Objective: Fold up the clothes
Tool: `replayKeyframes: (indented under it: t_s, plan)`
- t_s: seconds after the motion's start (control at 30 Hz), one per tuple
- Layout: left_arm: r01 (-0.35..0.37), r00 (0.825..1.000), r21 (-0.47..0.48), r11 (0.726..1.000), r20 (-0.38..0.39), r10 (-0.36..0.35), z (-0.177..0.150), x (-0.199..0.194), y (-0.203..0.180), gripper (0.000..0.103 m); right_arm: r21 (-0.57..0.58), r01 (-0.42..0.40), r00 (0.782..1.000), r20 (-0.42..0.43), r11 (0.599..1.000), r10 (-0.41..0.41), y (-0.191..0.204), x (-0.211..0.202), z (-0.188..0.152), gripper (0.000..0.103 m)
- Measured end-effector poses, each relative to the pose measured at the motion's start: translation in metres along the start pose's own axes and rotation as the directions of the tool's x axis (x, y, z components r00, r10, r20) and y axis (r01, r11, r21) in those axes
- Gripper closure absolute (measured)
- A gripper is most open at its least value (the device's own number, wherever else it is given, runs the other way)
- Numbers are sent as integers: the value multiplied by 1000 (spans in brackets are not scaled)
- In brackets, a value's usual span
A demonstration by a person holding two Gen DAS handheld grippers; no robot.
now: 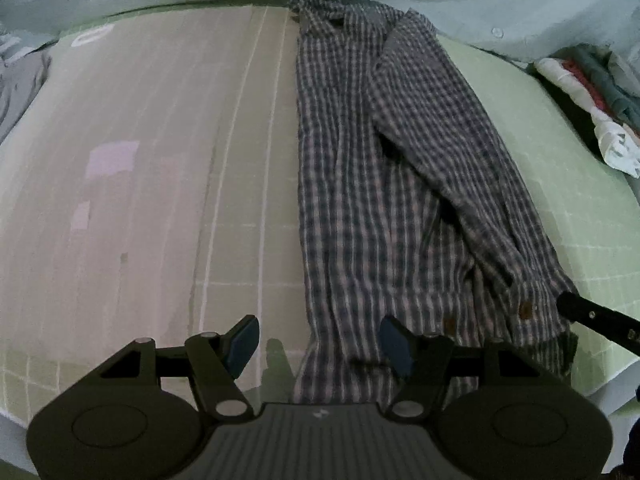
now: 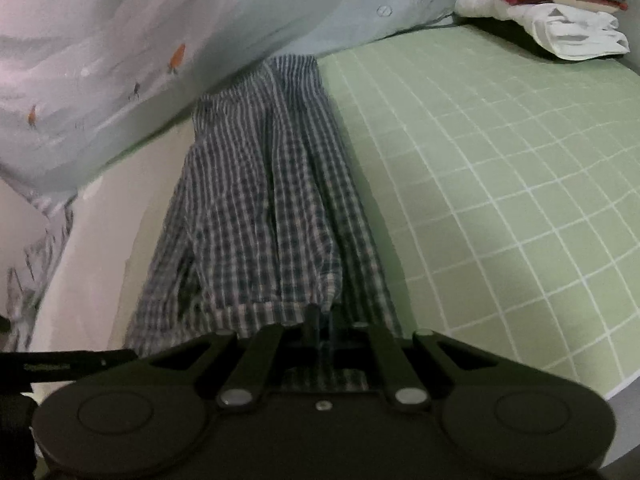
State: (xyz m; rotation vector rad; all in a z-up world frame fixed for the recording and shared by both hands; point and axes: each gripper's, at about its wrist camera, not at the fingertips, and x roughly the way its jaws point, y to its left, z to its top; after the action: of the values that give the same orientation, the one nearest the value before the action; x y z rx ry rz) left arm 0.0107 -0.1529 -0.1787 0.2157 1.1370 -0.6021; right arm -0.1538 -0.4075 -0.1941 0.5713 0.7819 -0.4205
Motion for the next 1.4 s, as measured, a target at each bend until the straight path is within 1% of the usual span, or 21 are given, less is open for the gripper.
replayKeyframes:
  t_s: [0.1, 0.17, 0.2, 0.33, 0.37, 0.43, 0.5, 0.67, 0.8, 0.87, 0.9, 0.97, 1.0, 1.03, 1.07, 1.1, 1.13, 1.17, 1.2, 1.3, 1.4]
  plan:
    - [1, 1000, -2, 1000, -7, -1, -2, 2, 0, 35, -31, 5, 1000, -4, 1000, -5, 2, 0, -3, 95]
    - [-3, 1000, -4, 1000, -10, 3, -6, 2, -2, 35, -62, 20, 1000, -8, 998, -21, 5, -1, -4, 89]
    - [-5, 1000, -6, 1000, -11, 5, -8, 1, -4, 35, -80, 33, 999, -11, 996, -34, 6, 0, -6, 83]
    - [-10, 999, -3, 1000, -33, 9, -16, 6, -10, 31, -141, 80, 996, -16, 987, -83, 7, 0, -12, 52]
    - [-9, 999, -2, 1000, -42, 9, -18, 8, -11, 31, -150, 88, 996, -18, 985, -92, 6, 0, -13, 47]
    - [-7, 998, 1, 1000, -58, 7, -22, 11, -14, 30, -162, 102, 994, -21, 981, -107, 5, 2, -14, 20]
    - [-3, 998, 6, 1000, -63, 3, -25, 11, -16, 30, -174, 111, 993, -22, 979, -116, 4, 2, -16, 15]
    - [7, 997, 18, 1000, -77, -6, -32, 13, -20, 28, -182, 111, 992, -46, 977, -121, 4, 4, -22, 11]
    - [16, 996, 28, 999, -88, -13, -38, 14, -23, 28, -169, 106, 990, -77, 980, -120, 2, 6, -27, 11]
    - [19, 996, 28, 999, -88, -17, -40, 14, -24, 32, -164, 101, 989, -89, 981, -116, 2, 6, -29, 15]
    - [21, 996, 27, 999, -87, -19, -40, 14, -24, 34, -165, 96, 990, -90, 982, -112, 2, 6, -30, 18]
    - [25, 996, 23, 999, -83, -23, -42, 14, -24, 50, -166, 87, 991, -91, 982, -103, 3, 4, -31, 24]
    - [26, 996, 21, 999, -82, -24, -42, 14, -24, 54, -166, 82, 991, -92, 983, -98, 3, 4, -32, 33]
    - [29, 996, 19, 999, -80, -27, -43, 14, -23, 63, -172, 80, 991, -96, 982, -98, 4, 4, -33, 44]
    - [38, 996, 15, 999, -82, -37, -43, 14, -23, 77, -183, 81, 990, -103, 980, -101, 6, 4, -34, 48]
    - [48, 995, 11, 999, -84, -47, -42, 15, -22, 83, -192, 79, 989, -110, 978, -101, 8, 3, -34, 59]
    - [65, 994, 4, 998, -87, -64, -42, 15, -20, 90, -193, 71, 989, -116, 979, -95, 8, 3, -34, 74]
    - [80, 993, -3, 997, -88, -80, -42, 16, -19, 96, -188, 62, 989, -119, 980, -86, 8, 1, -34, 86]
    - [97, 991, -8, 995, -89, -98, -42, 17, -19, 98, -176, 46, 990, -122, 983, -68, 6, 0, -33, 97]
    - [123, 988, -34, 992, -94, -126, -40, 13, -18, 100, -129, -4, 994, -110, 992, -10, 0, -10, -28, 98]
    - [163, 983, -71, 984, -70, -168, -33, 2, -15, 100, -91, -56, 996, -68, 994, 50, -5, -24, -12, 98]
